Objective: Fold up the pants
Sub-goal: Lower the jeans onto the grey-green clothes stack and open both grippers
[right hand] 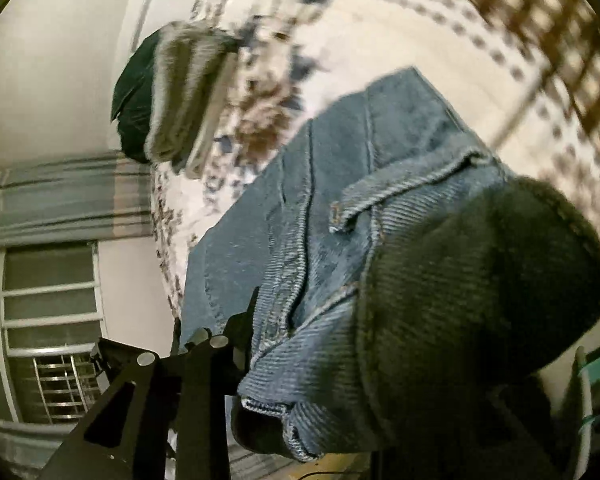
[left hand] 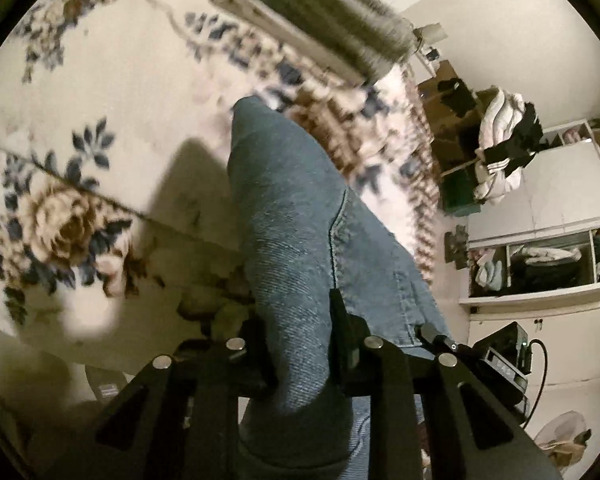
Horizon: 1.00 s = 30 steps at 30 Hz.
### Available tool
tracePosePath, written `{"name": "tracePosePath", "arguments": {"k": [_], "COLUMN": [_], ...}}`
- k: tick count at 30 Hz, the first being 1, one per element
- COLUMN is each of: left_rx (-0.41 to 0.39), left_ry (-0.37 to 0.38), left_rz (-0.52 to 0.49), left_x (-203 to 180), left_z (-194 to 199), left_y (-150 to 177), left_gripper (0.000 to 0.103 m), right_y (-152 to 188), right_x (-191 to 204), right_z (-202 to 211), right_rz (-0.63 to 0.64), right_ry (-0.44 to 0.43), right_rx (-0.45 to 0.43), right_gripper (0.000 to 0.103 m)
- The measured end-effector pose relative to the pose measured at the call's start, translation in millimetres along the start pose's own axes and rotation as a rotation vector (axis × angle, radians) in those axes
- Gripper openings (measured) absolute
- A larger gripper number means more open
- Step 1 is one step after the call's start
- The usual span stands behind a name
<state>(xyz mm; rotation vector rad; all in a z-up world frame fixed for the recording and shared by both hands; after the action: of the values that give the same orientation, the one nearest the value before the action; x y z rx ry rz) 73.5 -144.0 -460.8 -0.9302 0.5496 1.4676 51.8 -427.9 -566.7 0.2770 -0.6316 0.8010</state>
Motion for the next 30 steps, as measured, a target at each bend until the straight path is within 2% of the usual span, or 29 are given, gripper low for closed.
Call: {"name": "tracePosePath", "arguments": {"k": [5, 8, 11, 12, 18, 20, 23, 25, 29, 30], "left_rx": [-0.06, -0.104, -0.156, -0.178, -0.244, -0.25, -0.238, -0.213, -0.116, -0.104], "left_ry": [0.02, 0.042, 0.063, 0.074, 0.095, 0.09, 0.079, 0.067, -0.012, -0.008], "left_rz": [-0.042, -0.07, -0.096, -0.112, -0.181, -0.194, -0.191, -0.169, -0.125, -0.11], "left_x": [-47.5, -72.3, -92.9, -101.8, -123.4, -118.3, -101.8, -74.5, -9.9, 1.3], "left_z": [29.0, 40.2, 47.7, 49.0, 36.0, 21.5, -4.4, -32.3, -79.0, -83.5], "left_y": [-48.4, -94.8, -154.9, -183.7, -324.7, -373.2, -419.9, -445.3, -454.2, -449.9], "left_gripper": [0.02, 0.02, 0.02, 0.02, 0.02, 0.02, 0.02, 0.02, 0.02, 0.021], "right_y": [-17.7, -43.2, -84.8, -101.0, -214.0, -254.7, -305.0, -332.8, -363.4, -366.1], "right_x": [62.9, 111.6, 170.6, 191.1, 307.8, 338.5, 363.7, 371.7, 354.5, 348.1], "right_z": [43.4, 63.7, 71.6, 71.3, 37.1, 12.5, -28.4, -61.6, -129.6, -141.7], "right_rz": [0.096, 0.139, 0.174, 0.184, 0.218, 0.22, 0.221, 0.208, 0.191, 0.184], "right_ry": [-0.022, -0.041, -0.071, -0.082, -0.137, -0.143, -0.131, -0.117, -0.032, -0.017], "right_rx": [-0.024, -0.061, -0.106, -0.122, -0.21, -0.227, -0.243, -0.245, -0.223, -0.207], "right_gripper": [0.033, 0.033, 0.033, 0.033, 0.033, 0.033, 0.033, 0.033, 0.033, 0.033]}}
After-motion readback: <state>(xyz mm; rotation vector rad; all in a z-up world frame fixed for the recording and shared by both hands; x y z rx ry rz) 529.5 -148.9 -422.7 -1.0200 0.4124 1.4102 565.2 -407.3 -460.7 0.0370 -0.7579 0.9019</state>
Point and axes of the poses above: each gripper's, at about its wrist camera, not at the fingertips, and z roughly against the way its jaws point, x to its left, y to its underside, the point moved 9 cm from there along -z, roughly the way its jaws point, and after that the axes turned 13 degrees about y, right-handed, at the moved point
